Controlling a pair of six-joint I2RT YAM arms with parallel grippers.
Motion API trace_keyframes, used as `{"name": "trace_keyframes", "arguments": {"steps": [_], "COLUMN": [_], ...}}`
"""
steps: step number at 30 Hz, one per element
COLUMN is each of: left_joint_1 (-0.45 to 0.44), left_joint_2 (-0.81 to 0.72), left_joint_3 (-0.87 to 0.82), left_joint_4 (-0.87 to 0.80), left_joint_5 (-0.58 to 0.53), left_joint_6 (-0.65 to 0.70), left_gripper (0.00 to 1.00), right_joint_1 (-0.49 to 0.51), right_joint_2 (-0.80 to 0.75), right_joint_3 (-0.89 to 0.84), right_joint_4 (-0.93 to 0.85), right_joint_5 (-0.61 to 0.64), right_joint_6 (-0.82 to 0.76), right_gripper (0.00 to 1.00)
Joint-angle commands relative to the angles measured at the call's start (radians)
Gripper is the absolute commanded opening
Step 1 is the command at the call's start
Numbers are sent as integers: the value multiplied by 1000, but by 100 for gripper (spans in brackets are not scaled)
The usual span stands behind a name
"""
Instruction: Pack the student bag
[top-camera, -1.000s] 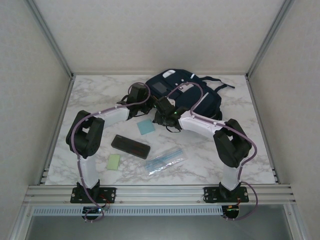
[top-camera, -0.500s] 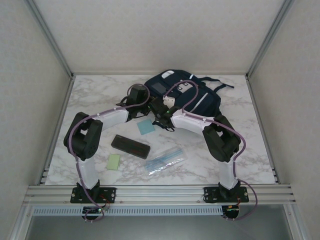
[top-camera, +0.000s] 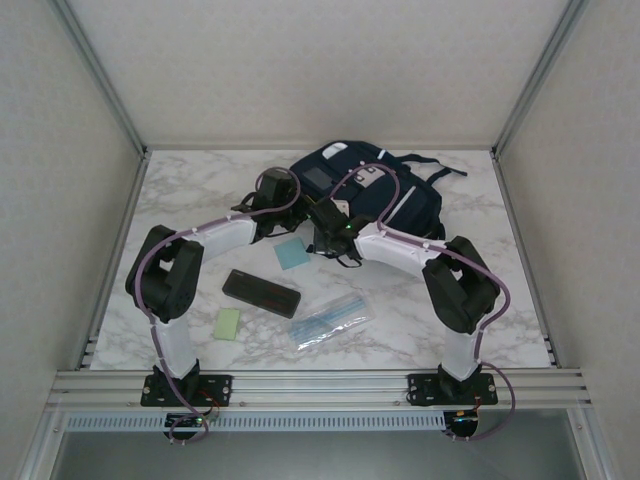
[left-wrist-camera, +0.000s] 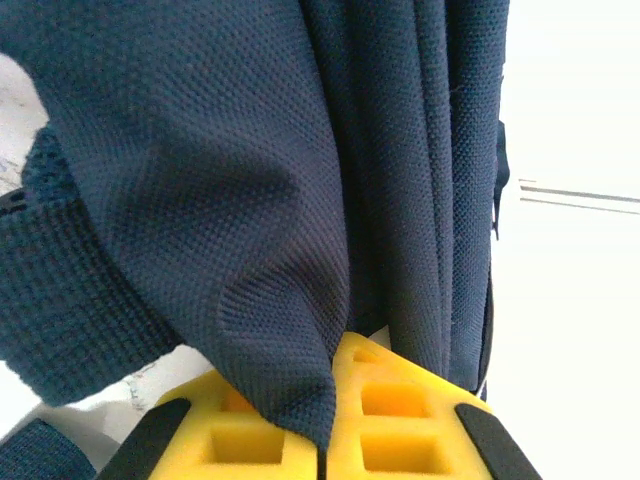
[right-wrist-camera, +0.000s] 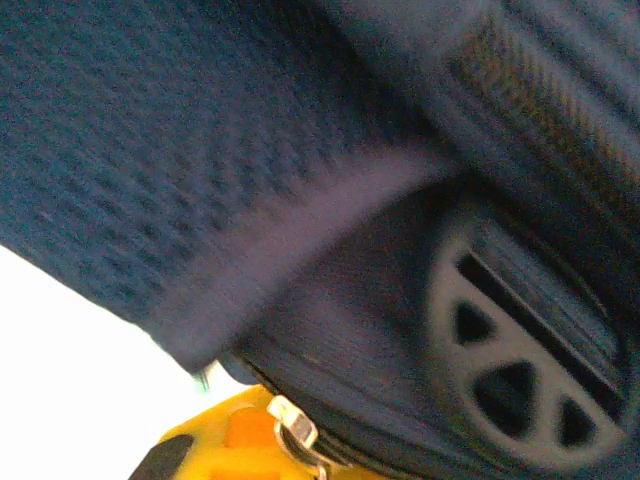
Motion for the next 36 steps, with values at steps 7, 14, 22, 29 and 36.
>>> {"name": "trace_keyframes", "arguments": {"steps": [7, 14, 22, 29, 36], "left_joint_1": [38, 66, 122, 115, 15], "left_joint_2": [39, 69, 222, 292, 74], "left_joint_3": [111, 156, 365, 505, 239], "left_joint_4": [65, 30, -78, -183, -326], "left_joint_5": [43, 43, 24, 150, 171], "left_joint_6": [79, 137, 305, 299, 307], "left_gripper": [0, 0, 0, 57, 88], "right_joint_1": [-64, -142, -237, -237, -238], "right_joint_2": [-101, -212, -277, -207, -69], "right_joint_3": [-82, -135, -179, -143, 4], "right_joint_4": [-396, -538, -578, -347, -304], "right_joint_5": [-257, -247, -329, -623, -733], "right_joint_6": [-4, -88, -162, -115, -92], "right_gripper": [0, 0, 0, 0, 0]}}
